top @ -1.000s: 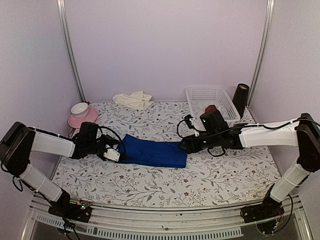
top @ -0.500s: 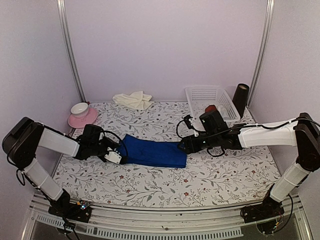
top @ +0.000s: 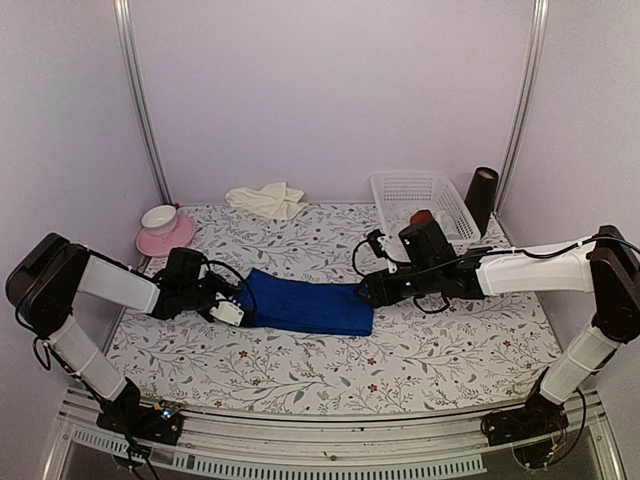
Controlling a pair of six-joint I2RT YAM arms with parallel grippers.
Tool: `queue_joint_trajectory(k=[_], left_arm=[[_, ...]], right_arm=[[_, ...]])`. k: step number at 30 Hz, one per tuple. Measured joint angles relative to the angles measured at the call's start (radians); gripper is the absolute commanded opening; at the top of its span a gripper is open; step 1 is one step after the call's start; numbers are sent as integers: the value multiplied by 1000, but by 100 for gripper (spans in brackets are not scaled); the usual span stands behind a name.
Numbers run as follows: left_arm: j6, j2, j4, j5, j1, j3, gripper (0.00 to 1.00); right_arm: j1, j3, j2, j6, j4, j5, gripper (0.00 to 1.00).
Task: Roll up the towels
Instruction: Adjust the towel at the center of the board.
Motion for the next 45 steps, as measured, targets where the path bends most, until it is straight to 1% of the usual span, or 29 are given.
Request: queue_joint_trajectory(k=[8, 15, 20, 21, 22, 23, 24, 27, 29, 37, 45], left_arm=[[1, 13, 13, 1, -5, 0, 39], [3, 22, 12, 0, -15, 0, 36], [-2, 27, 11, 0, -23, 0, 27], [-3, 29, 10, 0, -24, 0, 23], [-6, 31, 9, 0, -25, 0, 17], [-6, 32, 6, 0, -26, 0, 8], [-10, 32, 2, 2, -26, 0, 5], [-13, 32, -12, 8, -30, 0, 4], [-15, 32, -21, 10, -31, 1, 0], [-36, 32, -75, 10, -31, 24, 0], [-110, 1, -204, 41, -31, 107, 0]], right_arm=[[0, 0, 0, 0, 0, 0, 65], [0, 0, 2, 0, 0, -3, 65], [0, 0, 7, 0, 1, -3, 65], [0, 0, 8, 0, 1, -3, 65], [0, 0, 8, 0, 1, -3, 65], [0, 0, 8, 0, 1, -3, 65], [0, 0, 8, 0, 1, -4, 65], [0, 0, 11, 0, 2, -3, 65], [0, 0, 14, 0, 1, -4, 65], [0, 0, 15, 0, 2, -3, 65], [0, 0, 15, 0, 1, -3, 65]])
